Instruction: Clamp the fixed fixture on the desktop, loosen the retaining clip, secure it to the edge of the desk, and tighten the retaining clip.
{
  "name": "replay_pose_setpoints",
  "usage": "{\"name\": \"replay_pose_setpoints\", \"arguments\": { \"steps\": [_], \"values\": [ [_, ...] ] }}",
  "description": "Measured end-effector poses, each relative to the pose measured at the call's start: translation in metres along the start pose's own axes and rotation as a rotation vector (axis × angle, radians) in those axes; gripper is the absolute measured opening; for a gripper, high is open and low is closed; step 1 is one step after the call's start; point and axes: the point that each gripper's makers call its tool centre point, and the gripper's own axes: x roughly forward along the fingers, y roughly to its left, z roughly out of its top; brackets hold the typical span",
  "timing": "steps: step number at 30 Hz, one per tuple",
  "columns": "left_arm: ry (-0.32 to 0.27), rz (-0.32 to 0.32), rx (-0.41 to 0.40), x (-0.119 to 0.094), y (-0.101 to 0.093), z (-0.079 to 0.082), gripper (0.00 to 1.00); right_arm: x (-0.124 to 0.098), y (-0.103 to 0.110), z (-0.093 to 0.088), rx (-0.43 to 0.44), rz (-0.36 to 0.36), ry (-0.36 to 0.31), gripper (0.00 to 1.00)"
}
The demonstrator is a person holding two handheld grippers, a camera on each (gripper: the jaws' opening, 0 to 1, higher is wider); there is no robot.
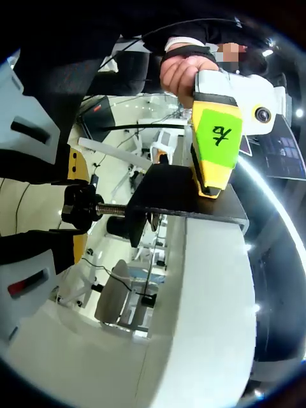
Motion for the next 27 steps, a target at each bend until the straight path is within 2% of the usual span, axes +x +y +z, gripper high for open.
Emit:
{"name": "replay_pose_setpoints", "arguments": {
  "steps": [2,4,5,7,10,13,14,16,19,22,25,27],
  "values": [
    [-0.024,-0.019,-0.028,-0.002,0.001,0.001,0.01,-0.007,-0.005,-0.002,0.022,-0.103,0.0,0.32],
    [-0.046,-0.031,-0.037,-0.004,0.001,0.002,0.01,-0.017,-0.008,-0.005,-0.042,-0.259,0.032,0.33],
    [-0.05,-0.03,-0.037,-0.005,0.001,0.002,0.01,-0.018,-0.005,-0.004,-0.026,-0.294,0.027,0.33],
    [-0.057,-0.028,-0.028,-0.006,0.001,0.003,0.01,-0.023,-0.003,-0.006,0.045,-0.417,0.026,0.36],
    [-0.074,-0.03,-0.039,-0.01,0.003,0.004,0.01,-0.022,-0.005,-0.009,0.072,-0.516,0.024,0.38],
    [-0.077,-0.037,-0.047,-0.01,0.003,0.004,0.01,-0.014,-0.003,-0.007,0.127,-0.556,0.017,0.38],
    [-0.075,-0.041,-0.045,-0.011,0.003,0.004,0.01,-0.01,-0.002,-0.005,0.122,-0.57,0.019,0.38],
    [-0.075,-0.045,-0.042,-0.011,0.003,0.004,0.01,-0.009,-0.008,-0.006,0.126,-0.657,0.055,0.38],
    [-0.078,-0.051,-0.051,-0.011,0.003,0.005,0.01,-0.008,-0.013,-0.014,0.235,-0.736,0.065,0.37],
    [-0.084,-0.056,-0.058,-0.012,0.003,0.005,0.01,-0.009,-0.014,-0.013,0.205,-0.764,0.073,0.37],
    [-0.083,-0.059,-0.056,-0.012,0.003,0.005,0.01,-0.011,-0.016,-0.01,0.201,-0.777,0.061,0.3],
    [-0.087,-0.06,-0.056,-0.012,0.003,0.005,0.01,-0.01,-0.013,-0.008,0.171,-0.782,0.067,0.3]
  ]
}}
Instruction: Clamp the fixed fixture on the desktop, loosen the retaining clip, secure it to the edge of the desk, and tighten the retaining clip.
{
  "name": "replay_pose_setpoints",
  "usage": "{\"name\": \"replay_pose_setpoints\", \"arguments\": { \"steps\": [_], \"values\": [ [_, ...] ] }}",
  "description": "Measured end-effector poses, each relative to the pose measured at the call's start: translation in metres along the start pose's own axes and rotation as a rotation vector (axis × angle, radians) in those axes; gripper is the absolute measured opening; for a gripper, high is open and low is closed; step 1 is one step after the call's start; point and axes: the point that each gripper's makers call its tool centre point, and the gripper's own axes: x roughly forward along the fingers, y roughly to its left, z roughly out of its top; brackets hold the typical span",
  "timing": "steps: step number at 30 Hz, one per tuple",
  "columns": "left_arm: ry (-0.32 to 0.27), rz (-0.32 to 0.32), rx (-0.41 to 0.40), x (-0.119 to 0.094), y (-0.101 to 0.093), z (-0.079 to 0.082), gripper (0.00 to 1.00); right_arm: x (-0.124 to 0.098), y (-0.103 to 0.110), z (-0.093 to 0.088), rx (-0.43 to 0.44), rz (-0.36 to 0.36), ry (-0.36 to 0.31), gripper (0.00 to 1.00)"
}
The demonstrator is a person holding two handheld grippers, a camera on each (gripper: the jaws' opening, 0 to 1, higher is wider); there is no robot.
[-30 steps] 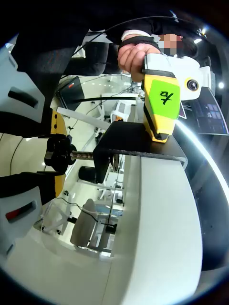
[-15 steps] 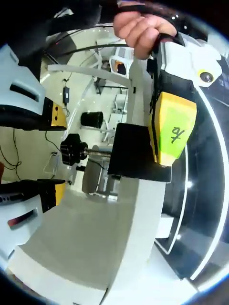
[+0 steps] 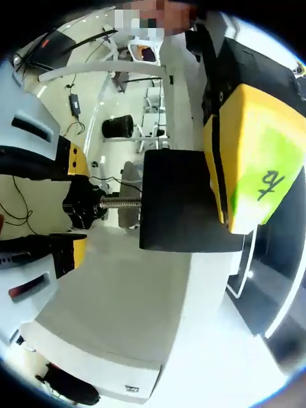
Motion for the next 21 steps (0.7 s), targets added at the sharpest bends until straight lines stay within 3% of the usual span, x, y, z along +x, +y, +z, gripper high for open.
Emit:
{"name": "replay_pose_setpoints", "arguments": {
  "steps": [6,11,17,21],
  "values": [
    [-0.002,0.001,0.001,0.0006,-0.0001,0.0005,0.01,-0.0003,0.0007,0.0015,-0.009,0.005,-0.002,0.26],
    [0.0,0.009,0.005,0.0009,-0.0003,0.0005,0.01,-0.0008,-0.0005,0.0025,-0.065,0.042,0.006,0.26],
    [0.012,0.029,0.014,0.0023,0.0004,0.0001,0.01,-0.0011,0.0007,0.0026,-0.088,0.145,-0.003,0.25],
    [0.027,0.039,0.028,0.0035,0.0004,-0.0005,0.01,-0.0005,0.0027,0.0042,-0.112,0.263,-0.042,0.25]
  ]
}}
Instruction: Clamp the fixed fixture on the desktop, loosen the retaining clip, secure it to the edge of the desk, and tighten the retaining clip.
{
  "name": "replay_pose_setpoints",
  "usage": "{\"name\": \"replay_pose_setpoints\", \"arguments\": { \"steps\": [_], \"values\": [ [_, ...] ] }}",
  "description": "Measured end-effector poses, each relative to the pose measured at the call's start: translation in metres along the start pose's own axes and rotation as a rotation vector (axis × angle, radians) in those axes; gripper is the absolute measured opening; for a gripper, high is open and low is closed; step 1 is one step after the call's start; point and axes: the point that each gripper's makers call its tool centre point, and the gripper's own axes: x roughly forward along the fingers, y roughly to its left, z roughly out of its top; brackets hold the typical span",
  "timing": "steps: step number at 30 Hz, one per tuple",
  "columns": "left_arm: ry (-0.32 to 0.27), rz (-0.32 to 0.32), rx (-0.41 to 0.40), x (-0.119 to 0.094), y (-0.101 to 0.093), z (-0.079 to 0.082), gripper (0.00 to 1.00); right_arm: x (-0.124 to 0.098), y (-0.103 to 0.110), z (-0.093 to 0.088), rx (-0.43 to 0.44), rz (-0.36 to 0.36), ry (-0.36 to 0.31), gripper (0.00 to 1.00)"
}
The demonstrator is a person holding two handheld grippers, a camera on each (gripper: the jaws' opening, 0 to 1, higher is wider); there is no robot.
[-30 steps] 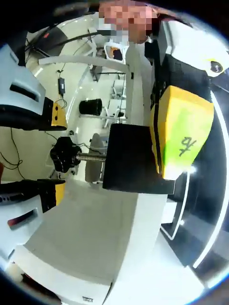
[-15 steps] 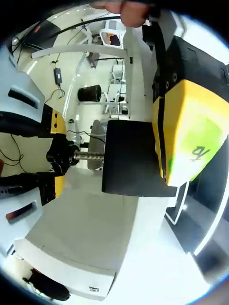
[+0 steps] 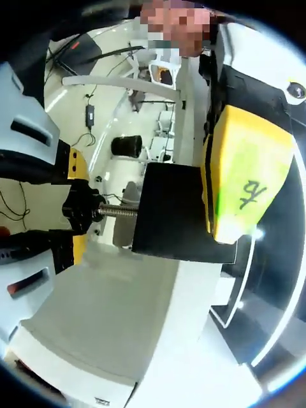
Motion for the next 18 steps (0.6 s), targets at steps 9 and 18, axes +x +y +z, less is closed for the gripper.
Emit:
{"name": "replay_pose_setpoints", "arguments": {
  "steps": [9,18],
  "values": [
    [0.033,0.033,0.022,0.003,-0.001,-0.001,0.01,0.0,0.009,0.002,-0.026,0.377,-0.089,0.25],
    [0.066,0.047,0.011,0.006,-0.002,-0.002,0.01,-0.003,0.021,0.005,0.035,0.73,-0.139,0.25]
  ]
}}
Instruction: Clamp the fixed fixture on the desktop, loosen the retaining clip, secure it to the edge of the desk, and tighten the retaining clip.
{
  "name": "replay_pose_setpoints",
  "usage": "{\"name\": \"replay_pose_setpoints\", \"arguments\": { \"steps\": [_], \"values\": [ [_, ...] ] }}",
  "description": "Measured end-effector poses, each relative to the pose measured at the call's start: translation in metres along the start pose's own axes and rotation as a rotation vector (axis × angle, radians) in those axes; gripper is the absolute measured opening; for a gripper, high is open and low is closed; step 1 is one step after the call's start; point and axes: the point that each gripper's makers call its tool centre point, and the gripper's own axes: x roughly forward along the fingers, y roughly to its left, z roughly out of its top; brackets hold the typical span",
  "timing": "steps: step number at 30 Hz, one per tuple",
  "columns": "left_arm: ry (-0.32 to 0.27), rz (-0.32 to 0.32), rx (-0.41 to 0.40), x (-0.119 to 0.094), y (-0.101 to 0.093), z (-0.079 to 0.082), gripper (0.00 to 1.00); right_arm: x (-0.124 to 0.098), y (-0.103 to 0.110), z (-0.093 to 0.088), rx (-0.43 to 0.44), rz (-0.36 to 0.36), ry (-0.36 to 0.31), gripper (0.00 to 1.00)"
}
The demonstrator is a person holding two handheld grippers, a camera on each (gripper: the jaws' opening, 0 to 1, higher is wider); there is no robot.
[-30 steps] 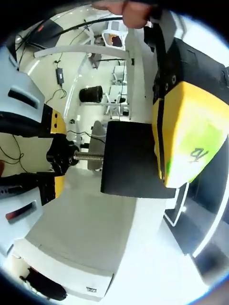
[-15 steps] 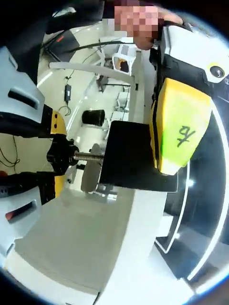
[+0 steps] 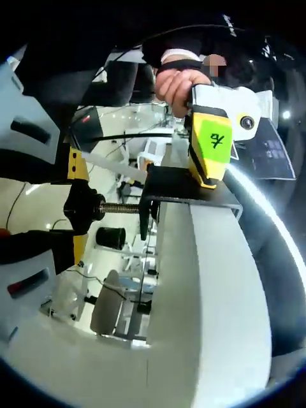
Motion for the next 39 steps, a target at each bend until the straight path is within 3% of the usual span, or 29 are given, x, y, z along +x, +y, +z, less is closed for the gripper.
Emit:
{"name": "replay_pose_setpoints", "arguments": {
  "steps": [5,8,10,12,16,20,22,25,29,32,35,37,39],
  "values": [
    [0.016,0.01,0.011,0.001,-0.001,-0.001,0.01,0.004,0.003,0.0,-0.02,0.009,-0.006,0.25],
    [0.024,0.016,0.018,0.001,-0.002,-0.001,0.01,0.002,-0.001,-0.002,-0.008,-0.055,0.008,0.26],
    [0.033,0.026,0.027,0.001,0.0,-0.001,0.01,-0.002,-0.006,-0.003,0.024,-0.129,0.018,0.26],
    [0.04,0.042,0.043,0.001,0.002,0.0,0.01,-0.01,-0.012,-0.001,-0.017,-0.272,0.014,0.27],
    [0.032,0.073,0.054,-0.001,0.004,0.002,0.01,-0.019,-0.007,-0.002,-0.023,-0.451,0.033,0.28],
    [0.014,0.096,0.051,-0.007,0.008,0.003,0.01,-0.028,-0.015,-0.007,0.068,-0.692,0.061,0.31],
    [0.0,0.097,0.029,-0.009,0.01,0.003,0.01,-0.024,-0.017,-0.008,0.04,-0.747,0.105,0.35],
    [-0.009,0.089,0.022,-0.009,0.011,0.003,0.01,-0.011,-0.018,-0.009,0.075,-0.759,0.122,0.35],
    [-0.014,0.076,0.019,-0.009,0.01,0.004,0.01,-0.008,-0.021,-0.005,0.042,-0.797,0.136,0.35],
    [-0.029,0.068,0.006,-0.01,0.01,0.003,0.01,-0.006,-0.023,-0.004,0.004,-0.833,0.155,0.27],
    [-0.033,0.058,0.006,-0.01,0.009,0.004,0.01,-0.005,-0.022,-0.004,0.01,-0.84,0.155,0.27],
    [-0.032,0.051,0.01,-0.01,0.009,0.004,0.01,-0.006,-0.021,-0.004,0.002,-0.839,0.151,0.26],
    [-0.04,0.043,0.008,-0.011,0.009,0.005,0.01,-0.001,-0.017,-0.003,0.015,-0.773,0.153,0.26]
  ]
}}
